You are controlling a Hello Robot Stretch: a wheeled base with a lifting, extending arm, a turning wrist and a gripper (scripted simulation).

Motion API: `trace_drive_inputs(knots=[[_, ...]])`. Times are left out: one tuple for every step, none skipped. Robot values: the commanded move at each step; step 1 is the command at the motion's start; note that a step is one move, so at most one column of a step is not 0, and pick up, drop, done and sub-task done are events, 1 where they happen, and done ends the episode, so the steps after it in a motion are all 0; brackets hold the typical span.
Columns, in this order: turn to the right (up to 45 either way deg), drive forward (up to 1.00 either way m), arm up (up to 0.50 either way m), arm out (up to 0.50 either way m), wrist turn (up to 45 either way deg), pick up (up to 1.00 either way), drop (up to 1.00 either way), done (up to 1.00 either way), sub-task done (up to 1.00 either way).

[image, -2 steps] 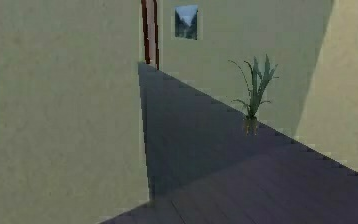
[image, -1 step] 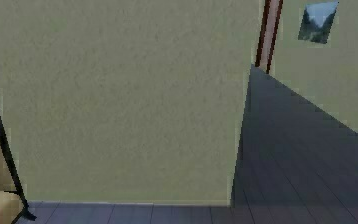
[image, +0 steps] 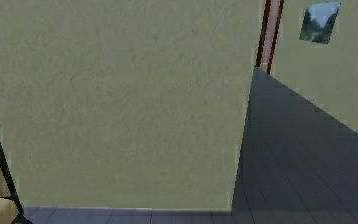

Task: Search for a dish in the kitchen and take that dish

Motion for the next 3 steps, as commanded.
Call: trace_drive_inputs(knots=[[45.0, 0.00, 0.00, 0.00, 0.0, 0.00, 0.00, 0.00, 0.00], [0.0, 0.45, 0.00, 0.00, 0.0, 0.00, 0.00, 0.00, 0.00], [6.0, 0.00, 0.00, 0.00, 0.0, 0.00, 0.00, 0.00, 0.00]])
